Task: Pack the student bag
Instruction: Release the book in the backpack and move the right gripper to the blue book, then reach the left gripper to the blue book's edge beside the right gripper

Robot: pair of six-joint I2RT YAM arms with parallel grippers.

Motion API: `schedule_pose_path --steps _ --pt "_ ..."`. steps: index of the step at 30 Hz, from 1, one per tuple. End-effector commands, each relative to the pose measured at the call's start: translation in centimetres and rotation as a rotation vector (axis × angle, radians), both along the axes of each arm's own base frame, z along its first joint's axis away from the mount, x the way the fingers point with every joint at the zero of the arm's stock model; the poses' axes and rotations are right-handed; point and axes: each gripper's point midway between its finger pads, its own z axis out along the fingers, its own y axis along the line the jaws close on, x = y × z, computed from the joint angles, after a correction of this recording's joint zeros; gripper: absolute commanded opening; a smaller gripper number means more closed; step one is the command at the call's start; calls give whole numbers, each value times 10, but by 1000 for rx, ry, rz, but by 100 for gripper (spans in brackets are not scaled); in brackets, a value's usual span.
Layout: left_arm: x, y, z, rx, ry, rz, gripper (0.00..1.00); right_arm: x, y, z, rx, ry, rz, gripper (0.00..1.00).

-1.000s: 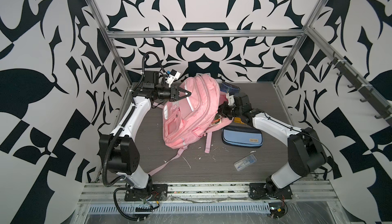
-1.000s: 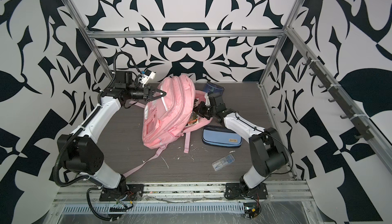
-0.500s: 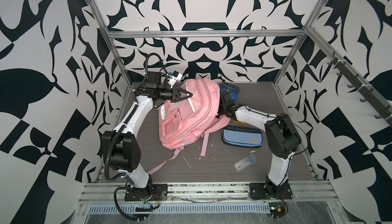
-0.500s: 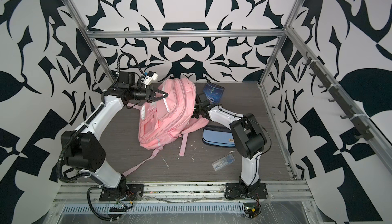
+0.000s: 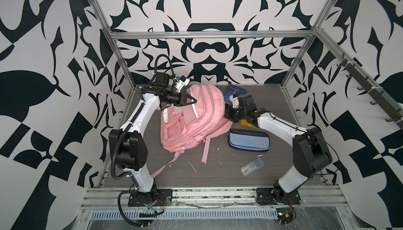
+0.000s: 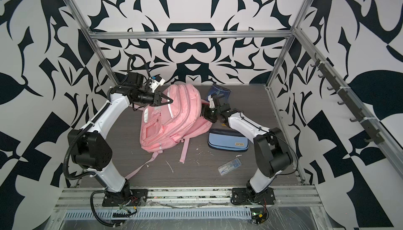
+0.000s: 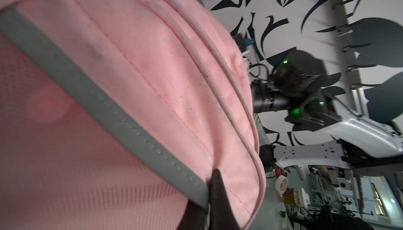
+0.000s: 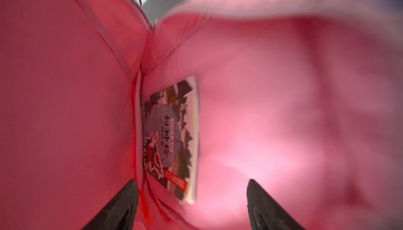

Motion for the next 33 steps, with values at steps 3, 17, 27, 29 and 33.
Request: schedule_pose_path --steps 3,17,27,29,33 --pt "0 17 -36 172 1 -7 0 -3 -48 19 -111 -41 -81 80" --pt "-17 30 -121 426 146 61 15 84 -191 -19 -332 106 -390 81" --pt "-7 85 -78 736 23 459 100 135 -185 -54 -272 114 -371 80" --pt "-8 89 -58 810 -71 523 99 142 -186 -55 -281 108 -367 80" --pt "-3 27 -45 772 -184 361 99 154 -189 -65 -282 109 -378 79"
